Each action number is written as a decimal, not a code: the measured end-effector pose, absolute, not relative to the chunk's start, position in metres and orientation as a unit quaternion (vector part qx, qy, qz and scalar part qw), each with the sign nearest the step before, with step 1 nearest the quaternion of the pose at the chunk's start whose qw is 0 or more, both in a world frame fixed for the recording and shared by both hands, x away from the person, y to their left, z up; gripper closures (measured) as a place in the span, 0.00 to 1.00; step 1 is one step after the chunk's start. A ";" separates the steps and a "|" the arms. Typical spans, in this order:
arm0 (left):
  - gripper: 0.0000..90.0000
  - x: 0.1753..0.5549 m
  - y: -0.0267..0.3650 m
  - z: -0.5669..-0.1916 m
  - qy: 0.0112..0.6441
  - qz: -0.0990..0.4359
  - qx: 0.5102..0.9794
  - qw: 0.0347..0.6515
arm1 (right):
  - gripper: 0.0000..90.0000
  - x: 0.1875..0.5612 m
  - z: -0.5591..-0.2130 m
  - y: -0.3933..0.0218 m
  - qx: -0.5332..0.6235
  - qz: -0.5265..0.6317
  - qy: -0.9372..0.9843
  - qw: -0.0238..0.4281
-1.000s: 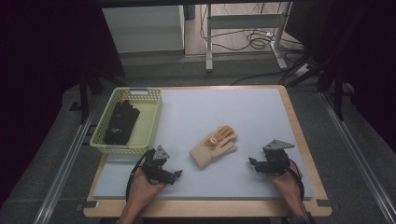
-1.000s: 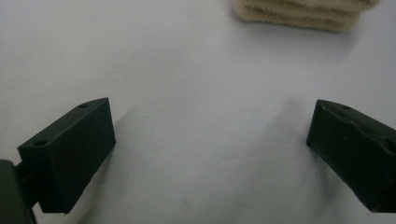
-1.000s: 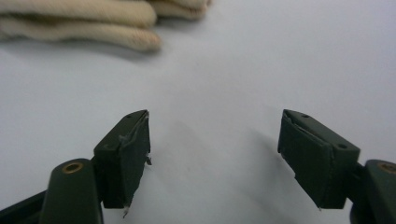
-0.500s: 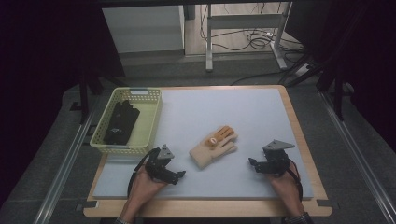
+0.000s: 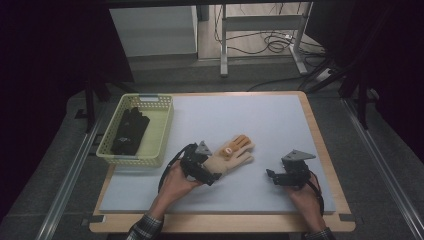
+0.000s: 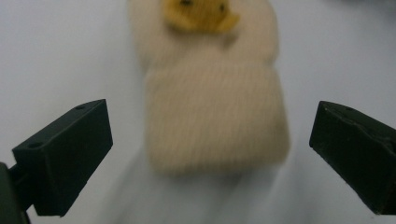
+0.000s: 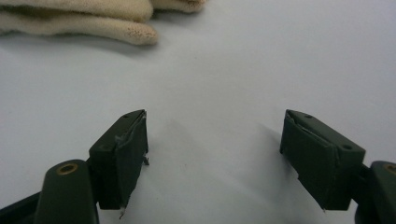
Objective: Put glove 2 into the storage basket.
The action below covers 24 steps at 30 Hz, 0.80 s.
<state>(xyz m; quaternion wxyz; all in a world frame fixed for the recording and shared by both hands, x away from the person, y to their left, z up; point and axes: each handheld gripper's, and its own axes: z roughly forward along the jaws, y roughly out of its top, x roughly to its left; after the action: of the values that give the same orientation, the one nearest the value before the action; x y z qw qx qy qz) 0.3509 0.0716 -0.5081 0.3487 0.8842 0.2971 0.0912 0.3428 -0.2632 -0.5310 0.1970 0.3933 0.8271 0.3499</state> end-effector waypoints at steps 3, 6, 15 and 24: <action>0.00 0.360 0.058 -0.507 0.290 0.091 0.888 0.344 | 0.26 0.343 -0.531 -0.263 0.393 0.350 0.827 0.197; 0.00 0.368 0.048 -0.509 0.283 0.095 0.895 0.331 | 0.26 0.343 -0.531 -0.263 0.393 0.350 0.827 0.197; 0.00 0.397 0.012 -0.525 0.279 0.091 0.913 0.283 | 0.26 0.343 -0.531 -0.263 0.393 0.350 0.827 0.197; 0.35 0.401 0.011 -0.520 0.274 0.074 0.915 0.288 | 0.26 0.343 -0.531 -0.263 0.393 0.350 0.827 0.197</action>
<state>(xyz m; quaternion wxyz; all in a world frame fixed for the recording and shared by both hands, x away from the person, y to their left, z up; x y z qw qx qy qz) 0.4008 0.0105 -0.5199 0.2876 0.9146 0.2743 0.0741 0.3428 -0.2632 -0.5310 0.1968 0.3933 0.8271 0.3499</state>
